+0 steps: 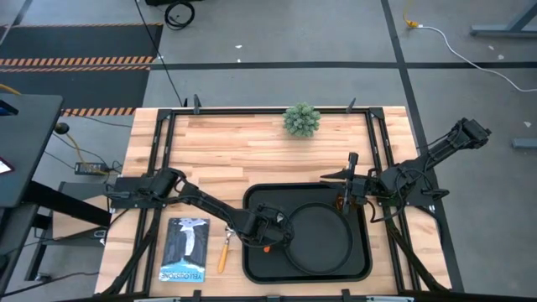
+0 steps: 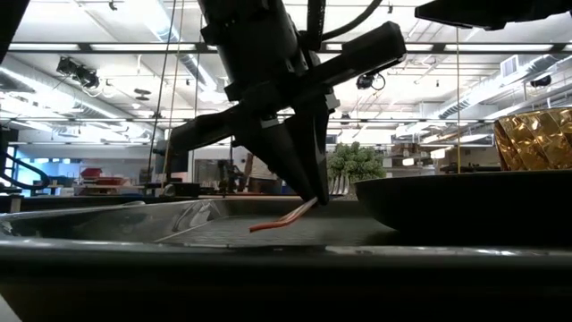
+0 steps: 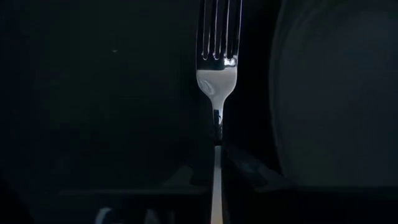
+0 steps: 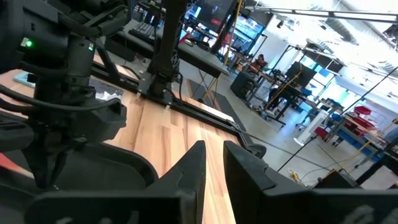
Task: Pick and place plate/cup/fork/spoon on tray
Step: Put the orange fork on the black tray to the left of the black plate
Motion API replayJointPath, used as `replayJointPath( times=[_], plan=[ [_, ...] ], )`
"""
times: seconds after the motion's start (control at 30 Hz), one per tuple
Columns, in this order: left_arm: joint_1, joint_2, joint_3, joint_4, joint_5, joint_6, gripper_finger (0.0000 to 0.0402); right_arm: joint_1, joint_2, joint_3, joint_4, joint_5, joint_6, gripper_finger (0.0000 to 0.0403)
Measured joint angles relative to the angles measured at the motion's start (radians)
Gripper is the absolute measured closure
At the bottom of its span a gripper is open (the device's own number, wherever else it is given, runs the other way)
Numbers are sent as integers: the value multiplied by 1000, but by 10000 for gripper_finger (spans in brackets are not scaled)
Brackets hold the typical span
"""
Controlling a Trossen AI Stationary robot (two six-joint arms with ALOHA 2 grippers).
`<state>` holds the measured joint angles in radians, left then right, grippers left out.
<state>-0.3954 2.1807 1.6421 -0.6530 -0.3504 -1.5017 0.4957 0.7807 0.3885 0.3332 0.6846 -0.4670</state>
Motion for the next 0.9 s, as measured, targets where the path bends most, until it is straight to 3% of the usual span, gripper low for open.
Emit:
replayJointPath(
  times=[0.37,0.57,0.73,0.9],
  plan=[
    [0,0,0,-5,0,-4,344,0,0,0,2,-2,3,339],
    [3,-6,0,-6,40,79,343,0,0,0,2,-3,0,339],
    [6,-8,-1,-20,150,301,343,0,0,0,2,-7,2,339],
    [4,-8,-1,-31,187,488,343,0,0,0,2,-8,1,339]
  ],
)
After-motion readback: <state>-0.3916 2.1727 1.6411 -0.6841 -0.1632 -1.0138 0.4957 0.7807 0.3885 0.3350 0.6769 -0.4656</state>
